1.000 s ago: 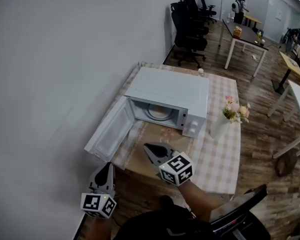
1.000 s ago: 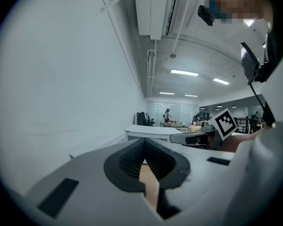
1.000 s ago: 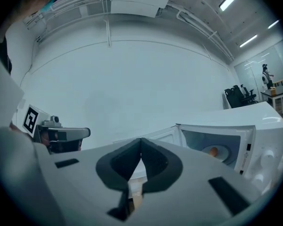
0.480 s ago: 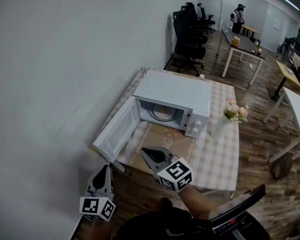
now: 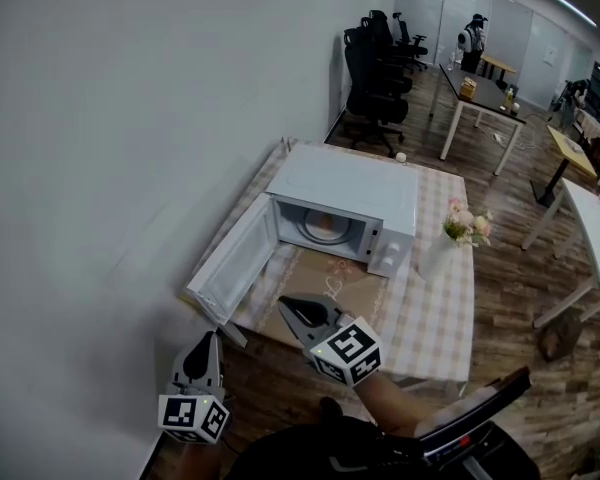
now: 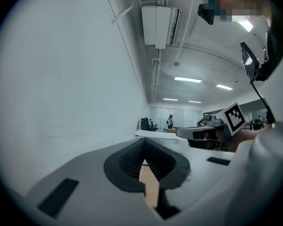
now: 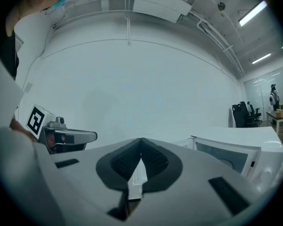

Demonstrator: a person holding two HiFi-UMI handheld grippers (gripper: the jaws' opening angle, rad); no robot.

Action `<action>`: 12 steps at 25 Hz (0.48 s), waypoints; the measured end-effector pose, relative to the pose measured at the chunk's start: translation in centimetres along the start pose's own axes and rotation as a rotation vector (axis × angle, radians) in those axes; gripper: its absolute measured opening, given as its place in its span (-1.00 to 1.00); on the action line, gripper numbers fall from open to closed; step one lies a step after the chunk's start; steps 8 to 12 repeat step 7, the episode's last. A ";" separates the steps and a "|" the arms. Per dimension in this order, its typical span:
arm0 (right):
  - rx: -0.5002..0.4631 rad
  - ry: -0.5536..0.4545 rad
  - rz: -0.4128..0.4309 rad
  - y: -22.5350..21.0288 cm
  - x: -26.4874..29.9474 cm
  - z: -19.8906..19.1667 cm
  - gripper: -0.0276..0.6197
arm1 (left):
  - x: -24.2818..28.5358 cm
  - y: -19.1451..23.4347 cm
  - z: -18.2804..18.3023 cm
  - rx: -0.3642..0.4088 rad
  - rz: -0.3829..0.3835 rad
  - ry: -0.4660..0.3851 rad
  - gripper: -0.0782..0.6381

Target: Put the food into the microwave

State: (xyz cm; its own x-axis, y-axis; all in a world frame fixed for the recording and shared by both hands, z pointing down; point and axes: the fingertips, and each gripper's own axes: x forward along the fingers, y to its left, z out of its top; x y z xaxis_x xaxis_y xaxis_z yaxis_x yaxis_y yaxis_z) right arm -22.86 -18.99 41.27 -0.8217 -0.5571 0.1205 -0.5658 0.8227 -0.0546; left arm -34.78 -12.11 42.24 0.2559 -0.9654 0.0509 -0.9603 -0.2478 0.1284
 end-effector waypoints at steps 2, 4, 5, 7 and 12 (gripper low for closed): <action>-0.001 0.004 0.000 -0.1 0.0 -0.1 -0.89 | 0.0 -0.1 0.1 0.001 0.004 0.004 -0.76; -0.005 0.006 0.004 -0.1 0.0 0.0 -0.89 | 0.0 -0.2 0.3 -0.005 0.006 0.008 -0.76; -0.009 0.007 0.006 -0.1 -0.1 0.0 -0.89 | 0.0 -0.3 0.3 -0.012 0.006 0.010 -0.76; -0.017 0.011 0.010 -0.1 -0.1 0.0 -0.89 | -0.1 -0.3 0.2 -0.031 0.002 0.014 -0.76; -0.017 0.011 0.010 -0.1 -0.1 0.0 -0.89 | -0.1 -0.3 0.2 -0.031 0.002 0.014 -0.76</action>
